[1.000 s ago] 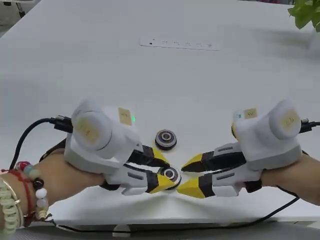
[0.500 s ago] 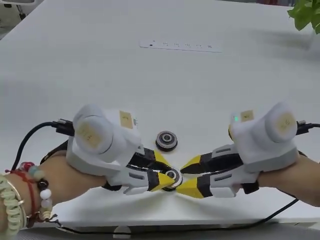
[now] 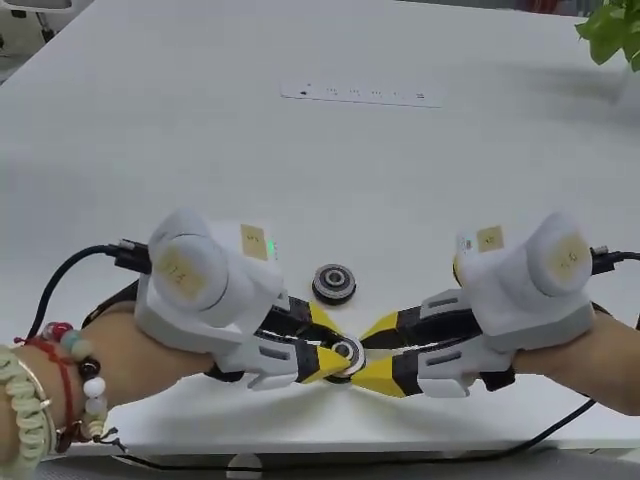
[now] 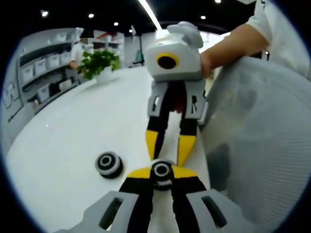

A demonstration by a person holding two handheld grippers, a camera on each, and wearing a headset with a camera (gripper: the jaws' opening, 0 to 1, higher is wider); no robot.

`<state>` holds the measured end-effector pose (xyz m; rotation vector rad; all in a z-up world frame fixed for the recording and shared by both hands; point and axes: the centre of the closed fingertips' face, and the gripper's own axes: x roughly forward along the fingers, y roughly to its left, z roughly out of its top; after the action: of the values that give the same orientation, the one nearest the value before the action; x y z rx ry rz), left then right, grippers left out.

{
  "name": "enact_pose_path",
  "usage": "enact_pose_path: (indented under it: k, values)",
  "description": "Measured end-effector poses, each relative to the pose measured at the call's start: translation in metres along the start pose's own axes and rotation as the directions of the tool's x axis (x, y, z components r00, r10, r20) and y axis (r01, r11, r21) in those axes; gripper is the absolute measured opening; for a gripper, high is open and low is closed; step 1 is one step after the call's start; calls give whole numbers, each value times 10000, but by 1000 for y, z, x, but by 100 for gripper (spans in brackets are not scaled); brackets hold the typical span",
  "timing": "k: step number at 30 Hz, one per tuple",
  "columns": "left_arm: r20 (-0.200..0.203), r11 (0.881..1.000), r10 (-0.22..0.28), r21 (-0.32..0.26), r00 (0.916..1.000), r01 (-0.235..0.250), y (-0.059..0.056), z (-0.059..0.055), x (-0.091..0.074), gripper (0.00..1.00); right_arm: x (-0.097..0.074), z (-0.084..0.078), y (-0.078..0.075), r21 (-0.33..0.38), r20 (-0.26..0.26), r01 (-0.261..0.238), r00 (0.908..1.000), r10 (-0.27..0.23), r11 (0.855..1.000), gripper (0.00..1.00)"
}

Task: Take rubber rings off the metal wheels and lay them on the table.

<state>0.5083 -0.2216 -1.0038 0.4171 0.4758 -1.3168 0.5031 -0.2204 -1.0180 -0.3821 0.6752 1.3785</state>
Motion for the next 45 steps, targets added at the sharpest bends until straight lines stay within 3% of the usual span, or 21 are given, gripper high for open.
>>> enact_pose_path:
  k: [9, 19, 23, 31, 34, 36, 38, 41, 43, 45]
  values:
    - [20, 9999, 1, 101, 10000, -1, -1, 0, -2, 14, -1, 0, 0, -441, -102, 39, 9999, -44, 9990, 18]
    - [34, 9999, -15, 164, 10000, 15, -1, 1, -3, 14, -2, -1, 0, -396, -307, 63, 9995, -75, 9992, 16]
    - [66, 9999, 21, 117, 10000, -21, -1, 1, -3, 14, -3, -6, -1, -622, -528, 134, 9985, -167, 9980, 6]
    - [45, 9999, 80, 109, 10000, -80, 0, 2, -4, 14, -3, -6, -4, -533, -636, 312, 9974, -346, 9981, 1]
    - [8, 9998, 67, 165, 10000, -67, 1, 1, -4, 13, -4, -7, -7, 472, -797, 654, 9949, -615, 9967, 0]
    - [9, 9999, 73, 148, 10000, -73, 1, 1, -4, 13, -4, -5, -11, 510, -733, 706, 9951, -668, 9962, 0]
    - [4, 9998, 79, 163, 10000, -79, 2, 1, -4, 13, -4, -6, -10, 1260, -772, 765, 9948, -671, 9891, 0]
    - [-8, 9998, 75, 200, 10000, -74, 2, 1, -4, 13, -5, -6, -11, 2710, -671, 752, 9960, -592, 9596, 0]
    - [-9, 9998, 75, 203, 10000, -75, 2, 1, -4, 13, -5, -6, -13, 2960, -468, 633, 9976, -517, 9531, 0]
    - [1, 9998, 74, 189, 10000, -74, 2, 1, -4, 13, -6, -6, -12, 3657, -352, 557, 9983, -460, 9291, 0]
